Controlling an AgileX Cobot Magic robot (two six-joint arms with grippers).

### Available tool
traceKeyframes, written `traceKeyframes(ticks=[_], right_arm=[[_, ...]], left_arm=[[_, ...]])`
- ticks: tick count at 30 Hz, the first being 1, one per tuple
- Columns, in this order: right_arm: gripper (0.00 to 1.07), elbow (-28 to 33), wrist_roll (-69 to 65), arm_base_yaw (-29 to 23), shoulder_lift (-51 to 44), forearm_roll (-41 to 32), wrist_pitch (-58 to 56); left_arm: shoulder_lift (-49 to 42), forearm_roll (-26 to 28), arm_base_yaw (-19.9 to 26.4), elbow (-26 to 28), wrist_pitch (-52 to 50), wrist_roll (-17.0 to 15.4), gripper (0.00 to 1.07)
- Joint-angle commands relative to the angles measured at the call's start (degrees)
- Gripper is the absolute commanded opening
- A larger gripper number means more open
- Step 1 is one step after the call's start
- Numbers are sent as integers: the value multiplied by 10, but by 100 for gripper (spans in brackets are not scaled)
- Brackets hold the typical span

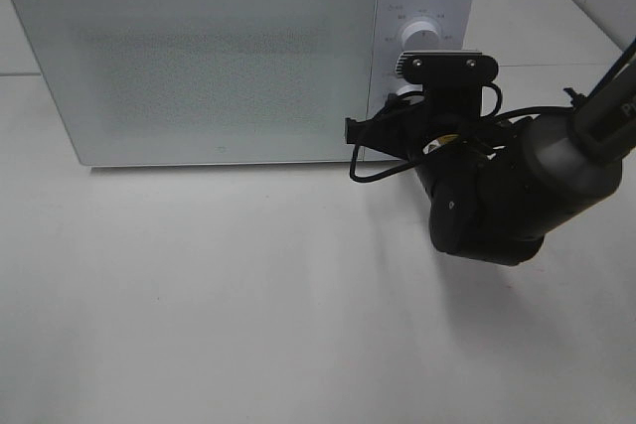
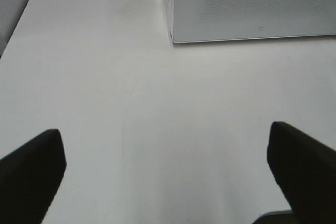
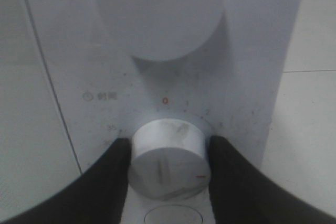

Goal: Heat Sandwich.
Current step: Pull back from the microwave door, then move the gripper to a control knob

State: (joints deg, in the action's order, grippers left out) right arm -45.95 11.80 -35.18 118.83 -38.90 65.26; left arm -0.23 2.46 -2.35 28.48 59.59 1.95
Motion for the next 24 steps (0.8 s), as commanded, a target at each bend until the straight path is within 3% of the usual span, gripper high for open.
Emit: traceKeyframes(ticks=[1, 4, 24], right_arm=[[22, -4, 9, -1, 0, 6, 19], [10, -4, 17, -1, 0, 6, 25], [10, -4, 10, -1, 0, -9, 33]], left_arm=[[-15, 2, 1, -2, -6, 1, 103], [-15, 2, 1, -2, -6, 1, 103], [-15, 2, 1, -2, -6, 1, 103]])
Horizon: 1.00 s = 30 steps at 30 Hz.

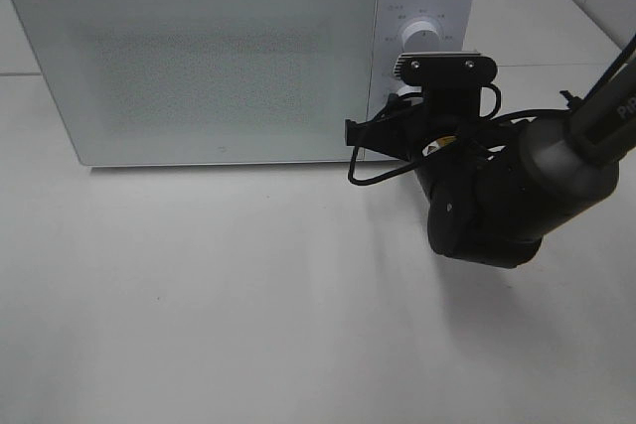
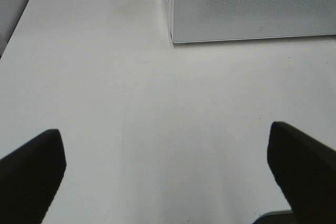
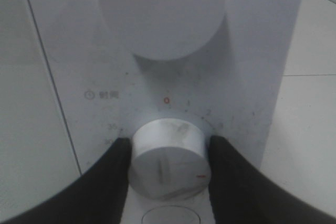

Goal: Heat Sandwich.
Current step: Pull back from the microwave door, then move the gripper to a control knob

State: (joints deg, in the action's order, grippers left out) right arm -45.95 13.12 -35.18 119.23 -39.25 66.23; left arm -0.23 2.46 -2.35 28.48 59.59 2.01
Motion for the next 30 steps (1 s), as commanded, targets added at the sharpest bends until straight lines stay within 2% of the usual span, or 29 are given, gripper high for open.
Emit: traceKeyframes(ticks=[1, 11, 16, 24, 30], right_arm=[[10, -4, -6, -1, -4, -5, 23], [8, -4, -159, -1, -4, 36, 23], [9, -4, -301, -1, -4, 64, 40], [9, -4, -470, -1, -4, 73, 58], [9, -4, -648, -1, -4, 73, 90]], left_arm=[[-15, 2, 1, -2, -6, 1, 103], [-15, 2, 1, -2, -6, 1, 103], [-15, 2, 1, -2, -6, 1, 103], [-15, 2, 1, -2, -6, 1, 103], [-15, 2, 1, -2, -6, 1, 103]])
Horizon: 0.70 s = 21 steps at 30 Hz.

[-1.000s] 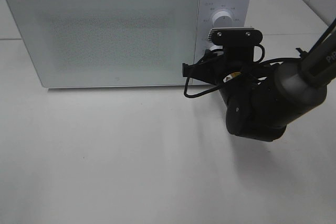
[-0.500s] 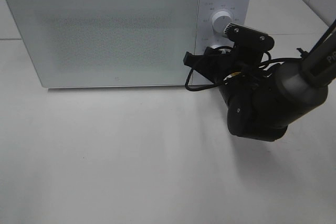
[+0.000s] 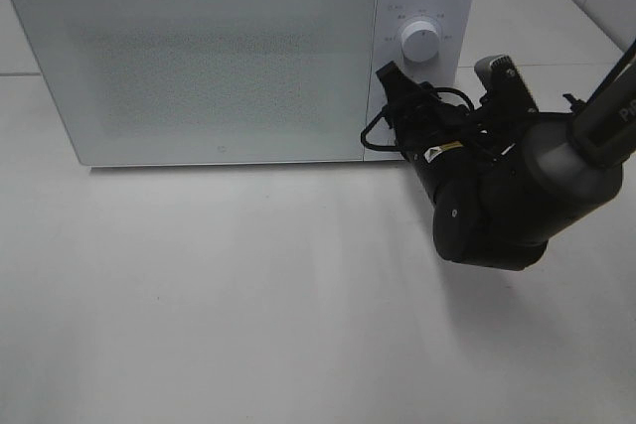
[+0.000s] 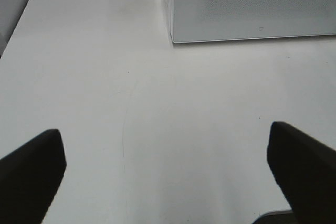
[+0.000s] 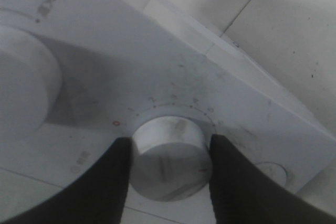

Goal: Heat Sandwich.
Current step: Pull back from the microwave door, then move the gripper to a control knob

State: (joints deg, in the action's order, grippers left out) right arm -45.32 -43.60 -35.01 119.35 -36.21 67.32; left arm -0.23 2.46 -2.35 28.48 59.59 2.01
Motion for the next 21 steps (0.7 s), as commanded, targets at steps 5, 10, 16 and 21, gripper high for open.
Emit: traceKeyframes(ticks=[5, 10, 16, 21], right_arm=[[9, -10, -156, -3, -5, 40, 91], [9, -10, -230, -3, -5, 35, 93], [10, -10, -304, -3, -5, 16, 105], [10, -10, -358, -3, -5, 10, 105]], left_arm=[[-15, 2, 1, -2, -6, 1, 103], [-15, 2, 1, -2, -6, 1, 103], [-15, 2, 1, -2, -6, 1, 103], [-15, 2, 1, -2, -6, 1, 103]])
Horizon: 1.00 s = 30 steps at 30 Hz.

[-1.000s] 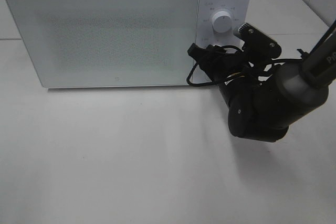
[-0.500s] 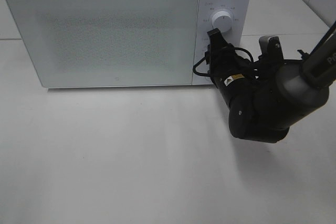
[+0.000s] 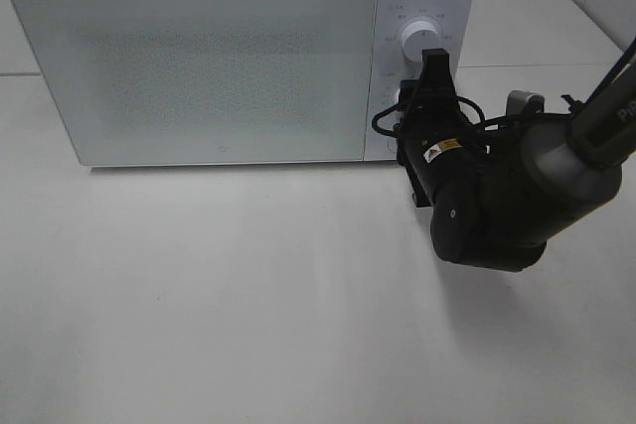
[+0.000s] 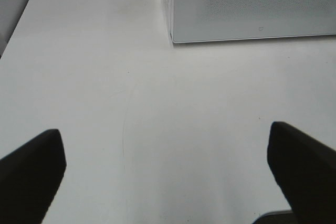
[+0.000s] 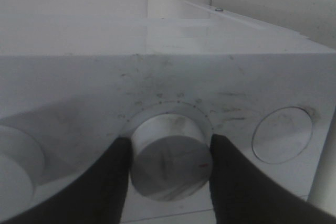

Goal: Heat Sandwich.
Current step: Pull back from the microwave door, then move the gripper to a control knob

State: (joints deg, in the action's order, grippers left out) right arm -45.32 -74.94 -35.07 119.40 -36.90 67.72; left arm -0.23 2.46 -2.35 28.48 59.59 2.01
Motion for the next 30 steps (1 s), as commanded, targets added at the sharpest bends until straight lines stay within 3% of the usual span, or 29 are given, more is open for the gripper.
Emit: traceKeyframes(ticks=[1, 8, 30], right_arm=[[10, -10, -79, -2, -6, 15, 101], [10, -10, -120, -2, -6, 6, 99], [16, -10, -72, -2, -6, 17, 101]], left_arm=[[-15, 2, 1, -2, -6, 1, 103], [-15, 2, 1, -2, -6, 1, 103], [-15, 2, 1, -2, -6, 1, 103]])
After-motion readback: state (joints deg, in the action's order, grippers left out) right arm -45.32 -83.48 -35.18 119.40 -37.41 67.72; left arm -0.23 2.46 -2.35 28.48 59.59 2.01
